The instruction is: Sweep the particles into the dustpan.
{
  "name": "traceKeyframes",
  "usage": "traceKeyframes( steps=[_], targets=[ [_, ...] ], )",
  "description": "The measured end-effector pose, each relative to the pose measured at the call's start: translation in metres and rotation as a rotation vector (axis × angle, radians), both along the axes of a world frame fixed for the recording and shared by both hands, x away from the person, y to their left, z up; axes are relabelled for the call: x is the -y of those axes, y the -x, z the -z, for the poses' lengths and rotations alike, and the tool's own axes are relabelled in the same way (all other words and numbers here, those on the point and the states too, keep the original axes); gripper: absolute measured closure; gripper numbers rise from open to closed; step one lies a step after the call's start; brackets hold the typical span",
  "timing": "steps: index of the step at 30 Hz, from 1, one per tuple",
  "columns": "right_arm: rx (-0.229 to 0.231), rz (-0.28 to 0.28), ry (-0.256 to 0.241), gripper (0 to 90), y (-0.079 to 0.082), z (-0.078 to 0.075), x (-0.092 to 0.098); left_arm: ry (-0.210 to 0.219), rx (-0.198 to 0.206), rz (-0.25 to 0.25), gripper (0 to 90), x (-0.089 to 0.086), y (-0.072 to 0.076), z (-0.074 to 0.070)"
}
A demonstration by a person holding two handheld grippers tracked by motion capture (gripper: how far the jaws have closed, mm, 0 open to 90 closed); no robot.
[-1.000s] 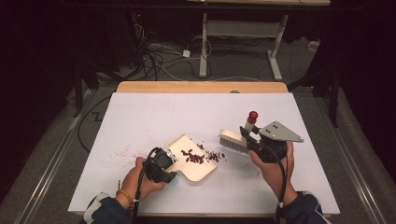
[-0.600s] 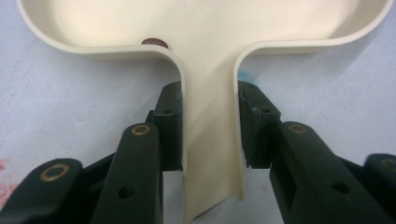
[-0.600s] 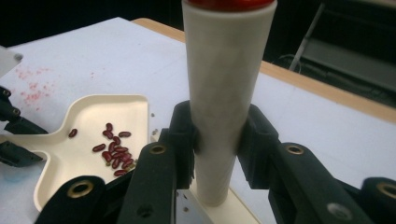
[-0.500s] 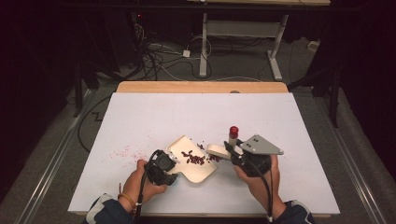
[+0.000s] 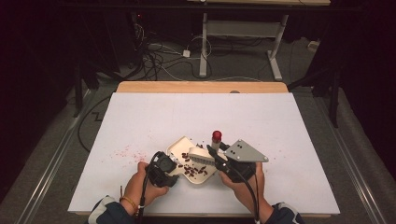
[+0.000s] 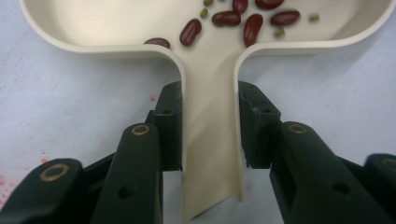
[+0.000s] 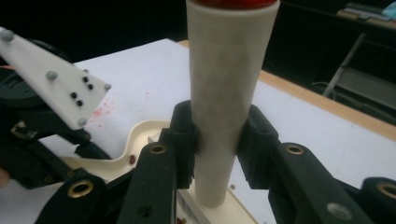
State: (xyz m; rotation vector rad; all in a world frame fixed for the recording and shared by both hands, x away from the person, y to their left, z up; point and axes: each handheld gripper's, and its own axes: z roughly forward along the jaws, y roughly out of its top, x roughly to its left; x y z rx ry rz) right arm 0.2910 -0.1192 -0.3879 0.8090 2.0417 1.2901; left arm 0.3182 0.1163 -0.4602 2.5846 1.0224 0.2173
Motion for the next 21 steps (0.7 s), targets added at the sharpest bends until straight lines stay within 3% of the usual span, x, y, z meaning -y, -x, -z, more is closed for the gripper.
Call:
traceKeyframes(
  steps=[3, 7, 13, 21],
  targets=[
    [0.008, -0.019, -0.032, 70.4, -0.002, -0.003, 0.006, 0.001, -0.001, 0.008, 63.8, -0.001, 0.0, 0.0],
    [0.014, -0.009, -0.081, 70.4, -0.008, -0.015, 0.028, 0.009, -0.006, 0.011, 63.8, -0.002, -0.001, 0.0],
    [0.008, 0.013, -0.07, 70.4, -0.015, -0.022, 0.053, 0.019, -0.007, 0.018, 63.9, -0.004, -0.002, 0.0],
    [0.007, 0.062, -0.07, 70.4, -0.035, -0.014, 0.065, 0.028, -0.005, 0.046, 63.9, -0.01, -0.008, -0.001]
  ],
)
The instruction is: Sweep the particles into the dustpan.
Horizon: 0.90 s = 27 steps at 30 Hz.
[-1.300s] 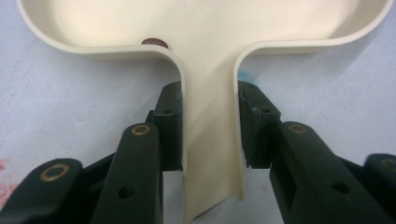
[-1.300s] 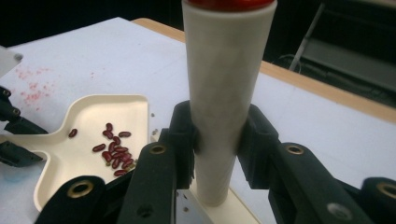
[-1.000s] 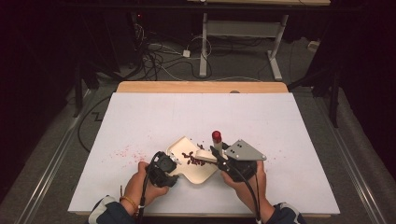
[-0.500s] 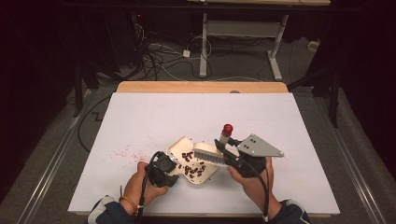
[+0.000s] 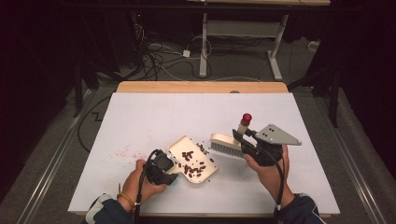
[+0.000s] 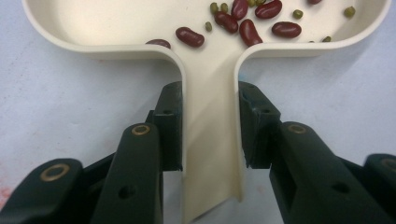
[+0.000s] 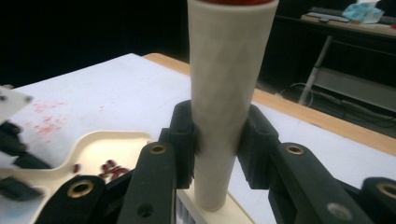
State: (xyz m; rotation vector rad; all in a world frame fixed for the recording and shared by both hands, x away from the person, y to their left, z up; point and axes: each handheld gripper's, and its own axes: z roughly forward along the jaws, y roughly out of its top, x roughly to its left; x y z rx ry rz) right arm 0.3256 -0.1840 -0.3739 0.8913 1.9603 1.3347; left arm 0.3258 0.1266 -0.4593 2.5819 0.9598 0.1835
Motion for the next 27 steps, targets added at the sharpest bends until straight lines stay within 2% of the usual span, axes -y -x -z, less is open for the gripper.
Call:
traceKeyframes(
  steps=[3, 6, 9, 10, 14, 16, 21, 23, 25, 27],
  targets=[
    [0.01, 0.033, -0.004, 70.4, -0.013, 0.005, 0.0, -0.003, -0.005, 0.011, 64.0, -0.004, -0.002, -0.001],
    [0.018, 0.072, -0.036, 70.4, -0.028, 0.008, -0.001, -0.012, -0.016, 0.024, 64.0, -0.008, -0.003, -0.002],
    [0.028, 0.087, -0.059, 70.4, -0.045, 0.011, -0.011, -0.01, -0.027, 0.029, 64.0, -0.012, -0.005, -0.003],
    [0.045, 0.11, -0.048, 70.4, -0.053, 0.015, -0.021, -0.01, -0.031, 0.029, 64.0, -0.012, -0.005, -0.003],
    [0.048, 0.116, -0.012, 70.4, -0.064, 0.023, -0.035, -0.021, -0.035, 0.037, 64.0, -0.013, -0.006, -0.001],
    [0.042, 0.099, 0.005, 70.4, -0.062, 0.025, -0.043, -0.024, -0.035, 0.036, 63.9, -0.013, -0.006, 0.0],
    [0.005, 0.039, 0.033, 70.2, -0.034, 0.026, -0.061, -0.02, -0.033, 0.028, 63.9, -0.013, -0.005, 0.0],
    [-0.018, -0.005, 0.019, 70.2, -0.016, 0.026, -0.076, -0.023, -0.033, 0.022, 64.0, -0.012, -0.004, 0.0],
    [-0.016, -0.015, 0.022, 70.3, -0.012, 0.025, -0.08, -0.023, -0.036, 0.016, 64.0, -0.011, -0.005, 0.0],
    [-0.027, -0.051, -0.011, 70.4, -0.004, 0.022, -0.09, -0.022, -0.037, 0.014, 64.0, -0.011, -0.005, 0.0]
  ],
)
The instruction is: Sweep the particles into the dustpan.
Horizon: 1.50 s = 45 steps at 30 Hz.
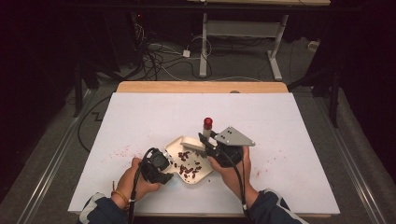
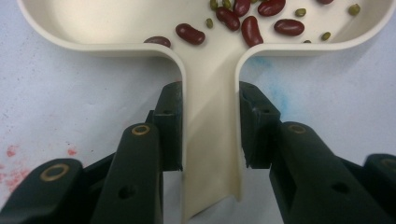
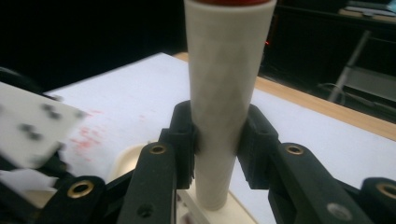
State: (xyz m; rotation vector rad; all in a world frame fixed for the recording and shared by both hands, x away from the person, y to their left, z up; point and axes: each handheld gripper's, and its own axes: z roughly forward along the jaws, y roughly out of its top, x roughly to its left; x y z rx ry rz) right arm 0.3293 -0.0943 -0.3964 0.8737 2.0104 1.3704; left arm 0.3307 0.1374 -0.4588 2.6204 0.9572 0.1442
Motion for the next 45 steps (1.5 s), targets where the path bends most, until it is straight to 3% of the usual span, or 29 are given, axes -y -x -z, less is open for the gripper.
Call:
traceKeyframes(
  steps=[4, 7, 12, 16, 19, 21, 23, 28, 32, 36, 40, 45],
  targets=[
    [0.011, -0.037, 0.001, 70.5, 0.005, -0.001, -0.012, -0.003, 0.0, 0.006, 64.0, 0.0, -0.001, -0.001],
    [0.025, -0.039, -0.019, 70.4, 0.003, -0.003, -0.009, 0.004, 0.0, 0.006, 63.9, -0.001, -0.003, -0.001],
    [0.053, -0.03, -0.047, 70.4, -0.002, -0.011, 0.007, 0.016, 0.003, 0.022, 63.9, -0.006, -0.005, 0.0],
    [0.069, -0.046, -0.084, 70.4, -0.005, -0.023, 0.034, 0.024, 0.017, 0.021, 63.9, -0.015, -0.007, -0.002],
    [0.07, -0.092, -0.072, 70.3, -0.004, -0.03, 0.053, 0.011, 0.027, 0.031, 63.9, -0.024, -0.006, -0.004],
    [0.064, -0.149, -0.057, 70.3, 0.002, -0.036, 0.077, 0.008, 0.026, 0.03, 63.9, -0.031, -0.005, -0.004],
    [0.051, -0.167, -0.055, 70.3, 0.003, -0.037, 0.082, 0.008, 0.026, 0.026, 64.0, -0.036, -0.004, -0.004],
    [0.007, -0.303, -0.01, 70.3, 0.022, -0.04, 0.106, 0.002, 0.029, 0.02, 63.9, -0.049, 0.004, -0.001],
    [-0.058, -0.388, 0.025, 70.4, 0.034, -0.033, 0.111, 0.015, 0.035, 0.012, 63.9, -0.056, 0.009, 0.003],
    [-0.126, -0.45, 0.055, 70.3, 0.036, -0.019, 0.112, 0.021, 0.038, 0.008, 63.9, -0.058, 0.01, 0.005],
    [-0.107, -0.461, 0.052, 70.3, 0.028, -0.015, 0.109, 0.019, 0.041, 0.008, 63.9, -0.057, 0.011, 0.005],
    [-0.086, -0.421, 0.055, 70.3, 0.003, -0.012, 0.094, 0.01, 0.037, 0.011, 63.9, -0.057, 0.011, 0.004]
  ],
)
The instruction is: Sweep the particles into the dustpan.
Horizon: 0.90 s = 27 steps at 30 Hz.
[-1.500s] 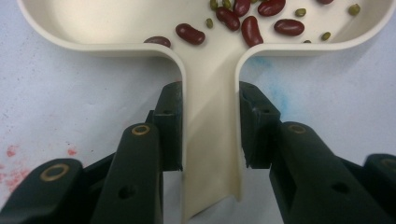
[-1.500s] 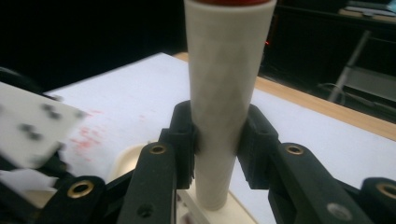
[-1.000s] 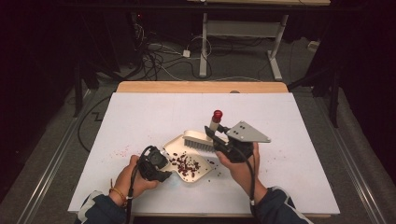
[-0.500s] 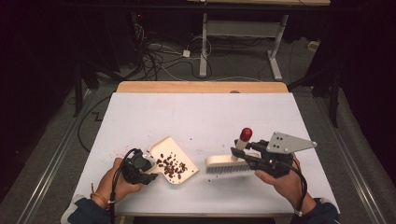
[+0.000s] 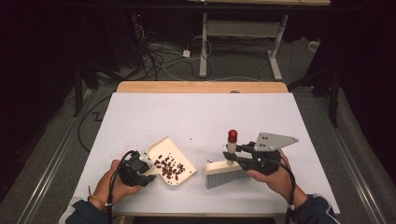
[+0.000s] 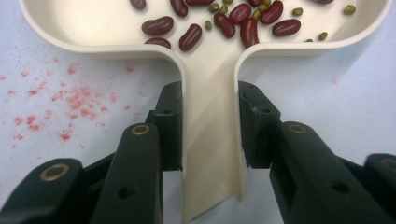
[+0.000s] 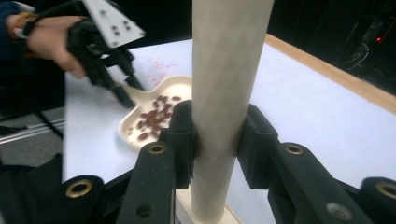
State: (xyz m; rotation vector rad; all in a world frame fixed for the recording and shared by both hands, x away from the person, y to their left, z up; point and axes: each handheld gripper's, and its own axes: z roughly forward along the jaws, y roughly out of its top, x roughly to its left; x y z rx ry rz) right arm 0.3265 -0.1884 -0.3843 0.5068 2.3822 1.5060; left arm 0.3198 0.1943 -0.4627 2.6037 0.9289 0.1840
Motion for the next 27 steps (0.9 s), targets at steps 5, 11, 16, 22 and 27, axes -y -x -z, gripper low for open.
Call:
traceKeyframes(
  steps=[5, 11, 16, 22, 27],
  targets=[
    [-0.02, -0.003, -0.002, 70.0, -0.03, 0.004, -0.023, 0.005, -0.001, -0.003, 63.9, 0.0, 0.0, 0.001],
    [-0.048, 0.007, -0.031, 70.2, -0.056, 0.005, -0.039, 0.011, 0.0, -0.001, 63.9, -0.001, 0.0, 0.001],
    [-0.057, 0.008, -0.063, 70.3, -0.062, 0.001, -0.042, 0.008, 0.003, -0.002, 63.8, 0.0, 0.001, 0.001],
    [-0.063, 0.033, -0.154, 70.3, -0.058, -0.012, -0.029, -0.003, 0.001, -0.003, 63.9, 0.001, 0.001, 0.0],
    [0.012, 0.221, -0.24, 70.3, -0.059, -0.021, -0.015, -0.013, 0.001, -0.008, 63.9, 0.003, 0.001, 0.0]
  ],
)
